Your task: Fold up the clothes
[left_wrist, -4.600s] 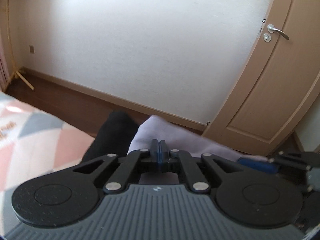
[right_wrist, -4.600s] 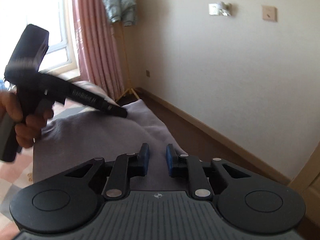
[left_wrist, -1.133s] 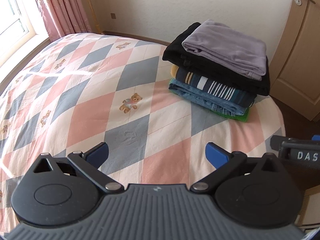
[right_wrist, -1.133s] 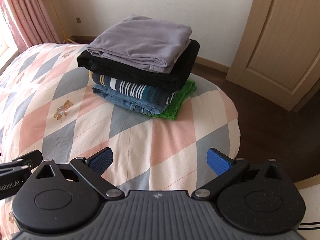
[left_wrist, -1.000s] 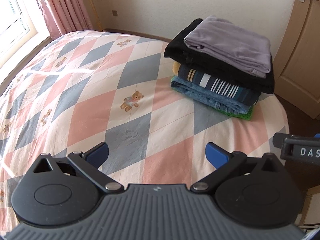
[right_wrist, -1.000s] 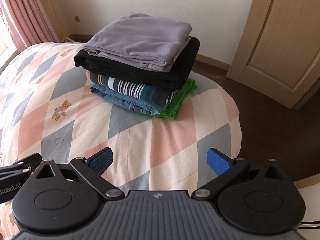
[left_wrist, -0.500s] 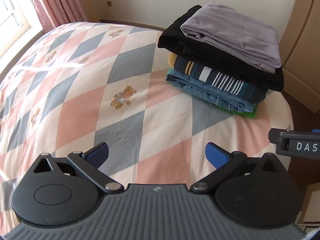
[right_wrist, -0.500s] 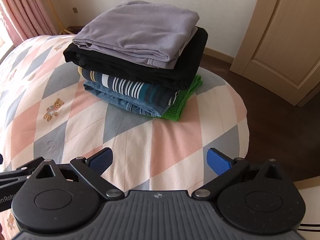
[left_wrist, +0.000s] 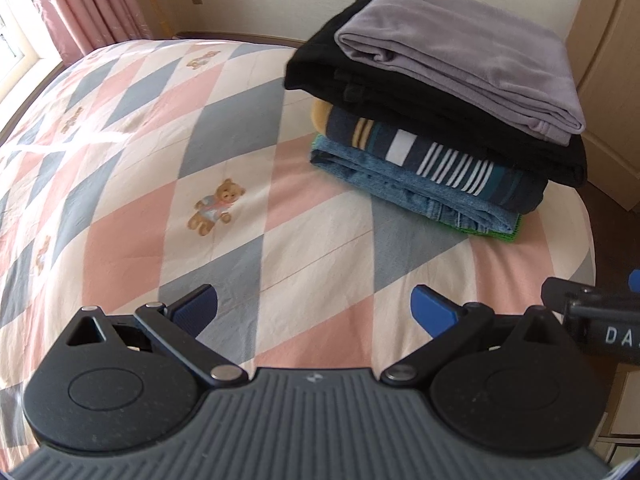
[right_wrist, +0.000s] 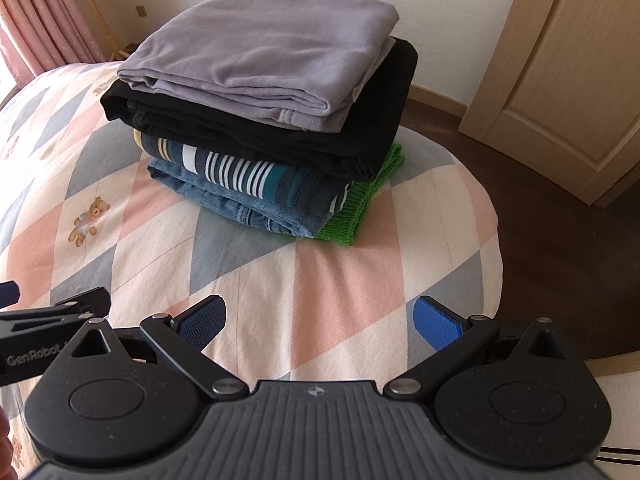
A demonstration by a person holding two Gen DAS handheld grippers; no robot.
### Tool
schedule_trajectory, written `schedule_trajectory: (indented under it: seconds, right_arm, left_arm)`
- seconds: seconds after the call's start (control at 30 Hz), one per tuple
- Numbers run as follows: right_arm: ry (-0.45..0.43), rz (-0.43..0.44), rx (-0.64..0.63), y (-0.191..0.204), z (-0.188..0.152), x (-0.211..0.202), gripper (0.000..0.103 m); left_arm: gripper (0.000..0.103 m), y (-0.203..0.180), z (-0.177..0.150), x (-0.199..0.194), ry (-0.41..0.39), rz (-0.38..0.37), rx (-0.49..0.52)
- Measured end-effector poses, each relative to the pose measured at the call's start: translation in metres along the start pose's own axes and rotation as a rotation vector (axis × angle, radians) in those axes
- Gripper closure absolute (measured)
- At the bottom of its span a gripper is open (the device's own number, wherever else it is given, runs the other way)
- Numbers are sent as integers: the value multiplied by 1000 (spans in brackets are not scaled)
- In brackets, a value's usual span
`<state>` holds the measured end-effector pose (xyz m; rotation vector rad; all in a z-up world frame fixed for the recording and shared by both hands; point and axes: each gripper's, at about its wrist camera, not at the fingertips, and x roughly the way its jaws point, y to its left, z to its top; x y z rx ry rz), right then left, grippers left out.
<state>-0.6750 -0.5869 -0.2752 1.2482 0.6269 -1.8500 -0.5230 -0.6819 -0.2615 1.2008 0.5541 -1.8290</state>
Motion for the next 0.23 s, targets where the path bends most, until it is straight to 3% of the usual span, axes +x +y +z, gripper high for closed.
schedule_trajectory:
  seconds: [0.23]
  right_arm:
    - [-26,-6,8,-5,2,-9,0]
  left_arm:
    - [1,-6,11,-1,-30,-54,-25]
